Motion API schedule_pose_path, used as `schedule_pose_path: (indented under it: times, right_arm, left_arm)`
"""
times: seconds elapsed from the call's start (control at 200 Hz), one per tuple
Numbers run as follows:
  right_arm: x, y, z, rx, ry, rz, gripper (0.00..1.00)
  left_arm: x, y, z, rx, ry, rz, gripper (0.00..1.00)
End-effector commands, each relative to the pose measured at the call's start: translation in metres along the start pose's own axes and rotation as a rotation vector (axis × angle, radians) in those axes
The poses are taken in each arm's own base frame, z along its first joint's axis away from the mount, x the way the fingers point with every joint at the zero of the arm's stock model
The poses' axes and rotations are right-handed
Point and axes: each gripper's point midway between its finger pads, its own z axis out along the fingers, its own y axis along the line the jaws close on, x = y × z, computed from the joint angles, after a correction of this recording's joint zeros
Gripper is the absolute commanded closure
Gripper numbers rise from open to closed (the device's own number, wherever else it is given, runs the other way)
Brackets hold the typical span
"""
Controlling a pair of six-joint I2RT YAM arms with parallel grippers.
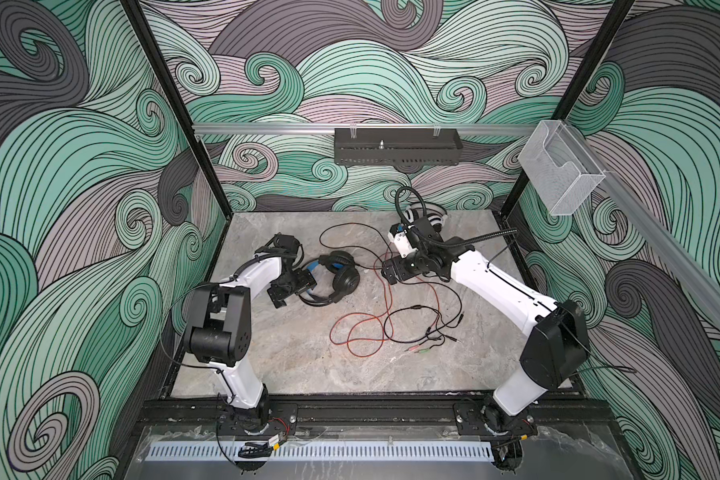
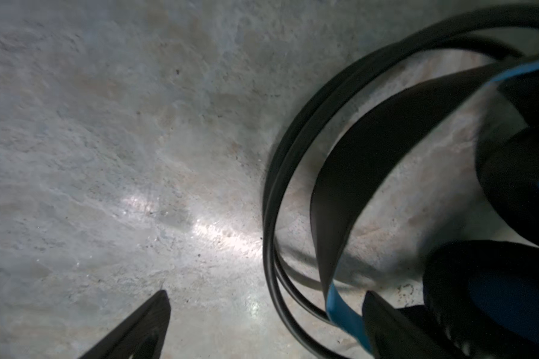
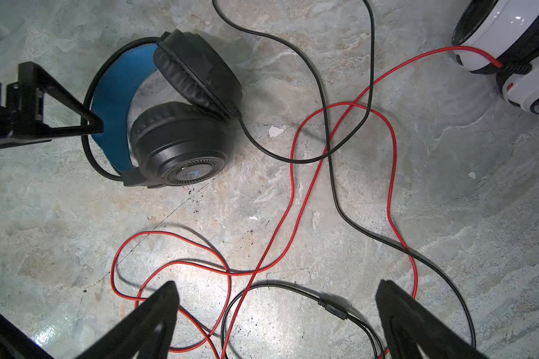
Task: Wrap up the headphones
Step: 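Reach left gripper to black-blue headset headband while right gripper nears cables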
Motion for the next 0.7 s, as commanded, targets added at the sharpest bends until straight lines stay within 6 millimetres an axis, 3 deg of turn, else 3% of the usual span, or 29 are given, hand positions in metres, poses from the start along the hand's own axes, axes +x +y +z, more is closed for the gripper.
schedule_pose_path:
  times: [0.0, 0.195, 0.395, 0.505, 0.695]
  right_arm:
    - [0.004, 0.004, -0.006, -0.012, 0.009, -0.021, 0.00]
    - [0.003, 0.006, -0.004, -0.022, 0.013, -0.020, 0.00]
    - [-0.002, 0.006, -0.009, -0.001, -0.005, -0.049, 0.00]
    - [-0.006, 0.007, -0.014, 0.006, -0.010, -0.071, 0.01]
    - [-0.002, 0.016, -0.018, -0.035, -0.019, -0.103, 0.00]
  left_arm:
    - [-0.012, -0.006, 0.006, -0.042, -0.027, -0.015, 0.02]
    - [-0.014, -0.002, 0.028, -0.125, -0.009, -0.010, 0.11]
    - [-0.012, 0.003, 0.042, -0.207, -0.004, -0.002, 0.31]
    - [-0.012, 0.004, 0.045, -0.218, 0.000, 0.002, 0.52]
    - [-0.023, 0.004, 0.033, -0.247, -0.034, 0.041, 0.77]
